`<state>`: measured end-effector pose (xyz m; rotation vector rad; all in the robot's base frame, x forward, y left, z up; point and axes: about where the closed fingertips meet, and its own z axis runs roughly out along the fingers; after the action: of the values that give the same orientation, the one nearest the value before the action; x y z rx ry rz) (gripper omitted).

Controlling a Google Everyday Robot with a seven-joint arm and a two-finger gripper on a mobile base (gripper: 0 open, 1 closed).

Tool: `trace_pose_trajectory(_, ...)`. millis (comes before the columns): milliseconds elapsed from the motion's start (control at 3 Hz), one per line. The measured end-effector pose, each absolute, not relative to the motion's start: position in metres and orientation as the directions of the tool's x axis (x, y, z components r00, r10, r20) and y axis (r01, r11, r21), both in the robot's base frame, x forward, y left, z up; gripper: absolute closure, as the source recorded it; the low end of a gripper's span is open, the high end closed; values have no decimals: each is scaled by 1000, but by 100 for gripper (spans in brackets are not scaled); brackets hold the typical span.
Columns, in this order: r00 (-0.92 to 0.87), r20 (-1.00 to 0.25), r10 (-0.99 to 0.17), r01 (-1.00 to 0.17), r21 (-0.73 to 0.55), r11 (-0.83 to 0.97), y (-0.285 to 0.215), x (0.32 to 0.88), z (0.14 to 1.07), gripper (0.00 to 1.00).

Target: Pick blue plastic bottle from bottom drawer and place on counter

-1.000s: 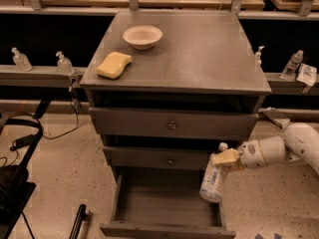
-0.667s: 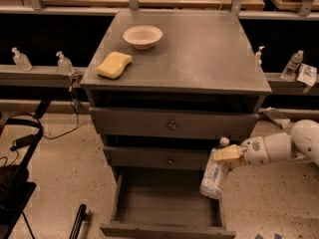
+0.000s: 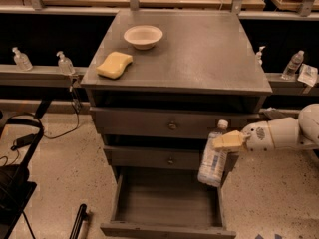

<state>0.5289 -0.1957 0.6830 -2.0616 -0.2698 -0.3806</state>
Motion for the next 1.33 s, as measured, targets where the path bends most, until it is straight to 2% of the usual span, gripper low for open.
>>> trace_pose_trajectory(1000, 831, 543, 123, 532, -709, -464, -181, 538, 752, 100)
trace_pose_trajectory(1333, 759, 623, 191, 632, -634, -446, -171, 549, 800, 100)
